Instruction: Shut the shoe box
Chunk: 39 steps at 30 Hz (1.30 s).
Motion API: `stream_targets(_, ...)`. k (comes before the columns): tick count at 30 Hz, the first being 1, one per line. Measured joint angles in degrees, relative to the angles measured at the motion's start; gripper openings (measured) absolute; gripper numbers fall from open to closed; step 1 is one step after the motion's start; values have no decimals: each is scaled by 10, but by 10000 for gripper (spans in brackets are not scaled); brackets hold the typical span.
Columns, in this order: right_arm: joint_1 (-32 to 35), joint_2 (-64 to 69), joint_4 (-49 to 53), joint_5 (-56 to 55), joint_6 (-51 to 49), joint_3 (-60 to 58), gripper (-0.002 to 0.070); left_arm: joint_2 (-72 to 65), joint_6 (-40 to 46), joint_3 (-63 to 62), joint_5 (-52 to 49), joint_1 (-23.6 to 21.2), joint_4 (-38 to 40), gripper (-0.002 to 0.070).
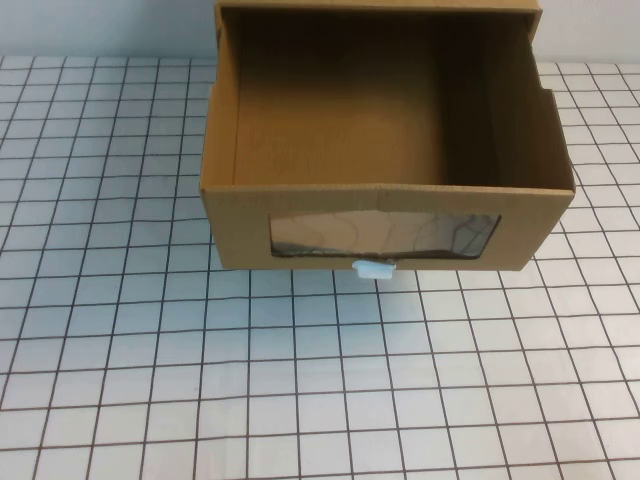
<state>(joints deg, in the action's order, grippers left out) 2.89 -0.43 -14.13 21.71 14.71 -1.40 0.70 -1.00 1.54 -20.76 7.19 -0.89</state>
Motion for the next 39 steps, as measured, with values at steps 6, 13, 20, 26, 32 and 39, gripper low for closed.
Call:
stream_targets(6, 0, 0, 0, 0, 0, 0, -14, 0, 0, 0, 0, 0, 0, -5)
stream_targets(13, 0, 0, 0, -1, 0, 0, -14, 0, 0, 0, 0, 0, 0, -5)
stream_targets(20, 0, 0, 0, -6, 0, 0, -14, 0, 0, 0, 3, 0, 0, -5)
stream_targets(26, 0, 0, 0, -52, 0, -1, -14, 0, 0, 0, 47, 0, 2, -5)
stream_targets(32, 0, 0, -4, -193, 0, -1, -14, 0, 0, 0, 187, 0, 3, -5)
stream_targets(39, 0, 0, -9, -399, 0, -1, -14, 0, 0, 0, 398, 0, 3, -5)
